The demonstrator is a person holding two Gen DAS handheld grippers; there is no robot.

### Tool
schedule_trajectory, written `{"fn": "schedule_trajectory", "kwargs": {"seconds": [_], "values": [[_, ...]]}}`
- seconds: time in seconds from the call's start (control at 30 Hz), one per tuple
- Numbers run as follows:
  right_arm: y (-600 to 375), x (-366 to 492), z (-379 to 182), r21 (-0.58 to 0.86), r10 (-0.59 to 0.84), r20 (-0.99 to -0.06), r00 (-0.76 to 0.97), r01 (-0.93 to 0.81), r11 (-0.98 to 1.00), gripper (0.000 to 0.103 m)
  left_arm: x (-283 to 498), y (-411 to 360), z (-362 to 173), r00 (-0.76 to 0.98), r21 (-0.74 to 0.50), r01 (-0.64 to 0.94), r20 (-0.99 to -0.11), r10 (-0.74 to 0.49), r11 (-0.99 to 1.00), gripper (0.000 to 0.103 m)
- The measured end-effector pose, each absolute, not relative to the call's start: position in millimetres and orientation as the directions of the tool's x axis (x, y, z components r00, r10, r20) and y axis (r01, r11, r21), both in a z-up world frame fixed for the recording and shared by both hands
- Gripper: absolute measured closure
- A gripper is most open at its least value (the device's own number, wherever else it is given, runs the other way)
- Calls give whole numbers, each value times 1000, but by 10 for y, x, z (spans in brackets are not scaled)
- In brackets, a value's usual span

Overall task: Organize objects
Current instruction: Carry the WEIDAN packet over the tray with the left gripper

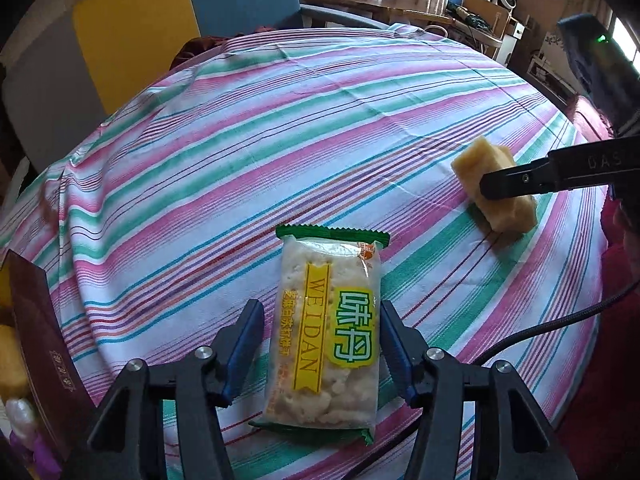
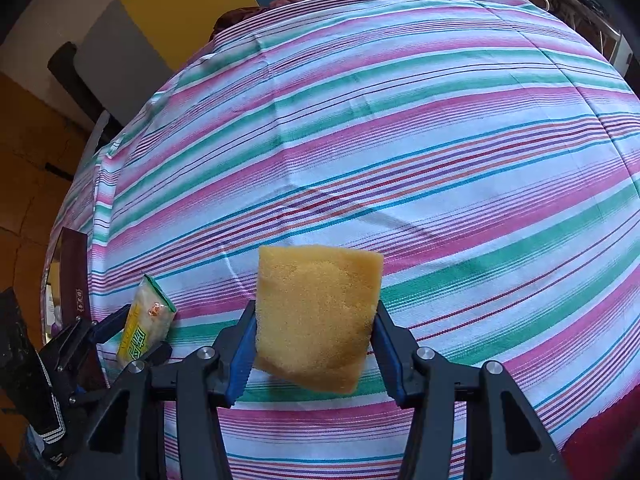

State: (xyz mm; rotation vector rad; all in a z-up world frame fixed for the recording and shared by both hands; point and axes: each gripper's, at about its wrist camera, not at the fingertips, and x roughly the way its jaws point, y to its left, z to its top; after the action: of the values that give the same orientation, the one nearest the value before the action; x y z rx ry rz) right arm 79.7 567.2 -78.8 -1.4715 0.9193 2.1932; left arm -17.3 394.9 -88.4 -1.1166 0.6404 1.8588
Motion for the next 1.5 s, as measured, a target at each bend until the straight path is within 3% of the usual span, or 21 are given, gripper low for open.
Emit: {"fn": "schedule_trajectory", "kwargs": {"seconds": [0.1, 0.63, 1.03, 1.5], "values": [[5679, 800, -796, 321, -72, -914, -400, -602, -731, 49, -186, 3915, -889, -241, -16, -856, -872, 426, -517, 52], [5659, 774, -826, 296, -64, -924, -377, -601, -743, 49, -148, 3821, -851, -323, -3, -802, -838, 440, -597, 56], [5654, 757, -835, 289, -59, -926, -373, -599, -746, 48, -3, 3302, -258, -402, -29, -767, -757, 515, -641, 56], [5618, 751, -833, 260, -39, -933, -358, -595, -761, 48, -186, 2474, 65, -529, -26, -644, -707, 470, -764, 56]]}}
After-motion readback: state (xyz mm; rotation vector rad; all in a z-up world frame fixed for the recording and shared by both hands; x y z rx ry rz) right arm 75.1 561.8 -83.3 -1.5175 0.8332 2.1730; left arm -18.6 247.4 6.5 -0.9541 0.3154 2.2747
